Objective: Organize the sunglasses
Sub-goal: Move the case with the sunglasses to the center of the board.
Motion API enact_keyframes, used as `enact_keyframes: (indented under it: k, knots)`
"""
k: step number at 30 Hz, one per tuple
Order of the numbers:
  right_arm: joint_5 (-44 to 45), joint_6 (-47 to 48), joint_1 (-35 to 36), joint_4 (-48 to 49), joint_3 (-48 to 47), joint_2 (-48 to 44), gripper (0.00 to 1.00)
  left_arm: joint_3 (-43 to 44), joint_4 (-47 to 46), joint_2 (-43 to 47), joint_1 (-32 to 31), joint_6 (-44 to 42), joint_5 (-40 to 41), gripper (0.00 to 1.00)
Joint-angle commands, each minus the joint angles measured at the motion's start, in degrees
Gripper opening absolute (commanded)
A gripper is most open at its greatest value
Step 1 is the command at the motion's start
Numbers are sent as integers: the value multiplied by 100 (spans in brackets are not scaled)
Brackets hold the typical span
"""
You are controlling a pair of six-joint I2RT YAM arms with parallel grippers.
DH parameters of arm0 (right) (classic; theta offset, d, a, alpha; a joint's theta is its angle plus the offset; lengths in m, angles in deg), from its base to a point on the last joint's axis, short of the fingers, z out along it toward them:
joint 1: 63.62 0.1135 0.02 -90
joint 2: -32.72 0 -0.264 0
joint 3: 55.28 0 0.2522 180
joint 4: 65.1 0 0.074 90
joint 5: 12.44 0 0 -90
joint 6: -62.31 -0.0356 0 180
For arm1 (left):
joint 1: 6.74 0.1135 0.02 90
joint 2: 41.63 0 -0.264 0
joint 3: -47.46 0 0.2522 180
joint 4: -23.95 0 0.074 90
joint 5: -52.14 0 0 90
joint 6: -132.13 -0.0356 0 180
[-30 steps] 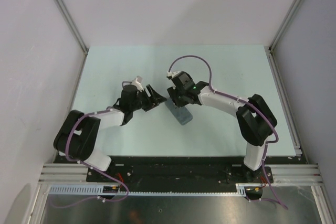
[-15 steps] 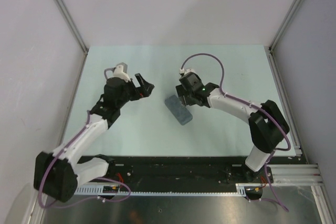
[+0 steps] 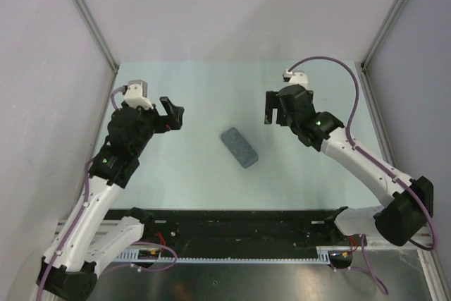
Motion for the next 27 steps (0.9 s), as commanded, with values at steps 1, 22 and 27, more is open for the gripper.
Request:
enact_keyframes:
  k: [1, 22, 27]
  knots:
    - [-943, 791, 77, 234, 81, 60, 100, 281, 333, 275, 39, -366, 318, 100]
    - [-1913, 1566, 912, 331, -982, 3418, 100, 246, 624, 222, 39, -323, 266, 100]
    - [-1562, 1557, 1044, 217, -1122, 3690, 98, 246, 624, 240, 39, -384, 275, 100]
